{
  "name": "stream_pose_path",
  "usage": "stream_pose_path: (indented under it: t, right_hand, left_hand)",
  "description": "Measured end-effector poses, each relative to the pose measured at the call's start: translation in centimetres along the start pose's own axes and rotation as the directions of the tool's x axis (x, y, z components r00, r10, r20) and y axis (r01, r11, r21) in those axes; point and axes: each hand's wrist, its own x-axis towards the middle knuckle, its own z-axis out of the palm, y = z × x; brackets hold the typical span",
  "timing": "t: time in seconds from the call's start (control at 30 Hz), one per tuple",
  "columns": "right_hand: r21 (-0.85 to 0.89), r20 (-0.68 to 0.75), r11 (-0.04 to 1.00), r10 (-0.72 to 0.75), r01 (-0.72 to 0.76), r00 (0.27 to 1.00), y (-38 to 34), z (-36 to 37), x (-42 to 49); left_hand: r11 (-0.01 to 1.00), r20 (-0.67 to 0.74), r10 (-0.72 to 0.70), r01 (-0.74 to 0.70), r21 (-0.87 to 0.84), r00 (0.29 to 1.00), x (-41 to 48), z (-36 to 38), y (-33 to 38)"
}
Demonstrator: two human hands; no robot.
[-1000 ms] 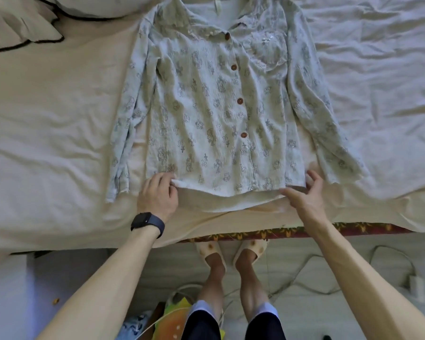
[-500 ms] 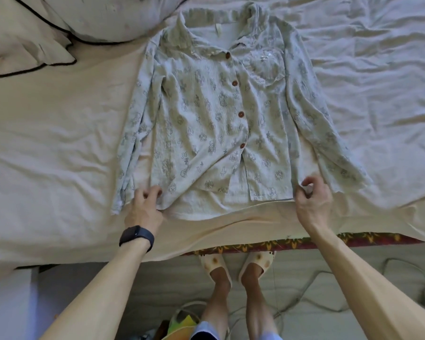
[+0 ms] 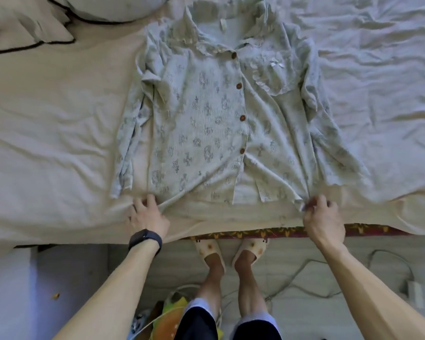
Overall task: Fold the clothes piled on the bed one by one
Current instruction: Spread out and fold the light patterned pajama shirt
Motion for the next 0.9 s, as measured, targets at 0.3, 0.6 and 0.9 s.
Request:
stream_pose_path:
  t: [0.3, 0.6, 0.9]
  right_hand:
    - [0.081, -0.150, 0.992, -0.086, 0.099, 0.985, 1.3, 0.5, -0.5]
    - [0.159, -0.115, 0.969, -0.172, 0.189, 0.978, 3.6, 0.2, 0.3]
    - [0.240, -0.135, 0.949, -0.176, 0.205, 0.975, 5.7, -0.1, 0.9]
  left_hand:
    - [0.619, -0.102, 0.780, -0.737, 0.272, 0.617, -5.2, 1.5, 15.2]
    - [0.277, 0.071, 0.941, -0.872, 0.403, 0.331, -3.3, -0.2, 20.3]
    - [0.151, 0.018, 0.986, -0.930, 0.335, 0.167, -5.3, -1.6, 13.6]
